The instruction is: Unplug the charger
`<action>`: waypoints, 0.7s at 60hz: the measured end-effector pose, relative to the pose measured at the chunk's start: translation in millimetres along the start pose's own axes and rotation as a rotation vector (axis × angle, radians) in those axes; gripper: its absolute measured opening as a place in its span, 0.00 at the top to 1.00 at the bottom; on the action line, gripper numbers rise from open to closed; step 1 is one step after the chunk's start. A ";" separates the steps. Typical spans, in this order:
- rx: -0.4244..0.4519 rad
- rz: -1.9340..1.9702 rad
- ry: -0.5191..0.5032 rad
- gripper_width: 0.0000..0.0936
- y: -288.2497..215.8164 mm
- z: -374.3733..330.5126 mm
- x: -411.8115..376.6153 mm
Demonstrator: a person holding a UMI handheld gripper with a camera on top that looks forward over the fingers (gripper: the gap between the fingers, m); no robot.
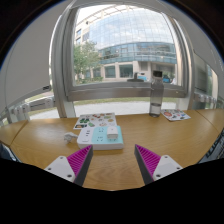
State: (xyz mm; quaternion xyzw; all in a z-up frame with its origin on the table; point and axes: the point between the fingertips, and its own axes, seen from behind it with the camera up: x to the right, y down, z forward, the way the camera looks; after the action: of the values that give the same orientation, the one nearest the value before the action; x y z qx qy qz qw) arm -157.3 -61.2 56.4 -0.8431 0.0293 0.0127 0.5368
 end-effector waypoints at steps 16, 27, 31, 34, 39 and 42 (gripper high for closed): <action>-0.028 -0.004 0.086 0.32 -18.9 83.2 -2.8; -0.053 -0.020 0.128 0.70 -20.3 113.2 1.3; -0.056 -0.017 0.132 0.76 -20.4 118.5 -1.5; -0.064 -0.003 0.133 0.78 -19.6 118.1 -1.8; -0.084 0.026 0.131 0.83 -22.1 118.7 -0.1; -0.105 0.052 0.113 0.85 -21.7 117.3 -3.0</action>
State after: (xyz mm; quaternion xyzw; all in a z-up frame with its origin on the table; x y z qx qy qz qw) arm -157.8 54.3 26.6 -0.8685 0.0807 -0.0195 0.4888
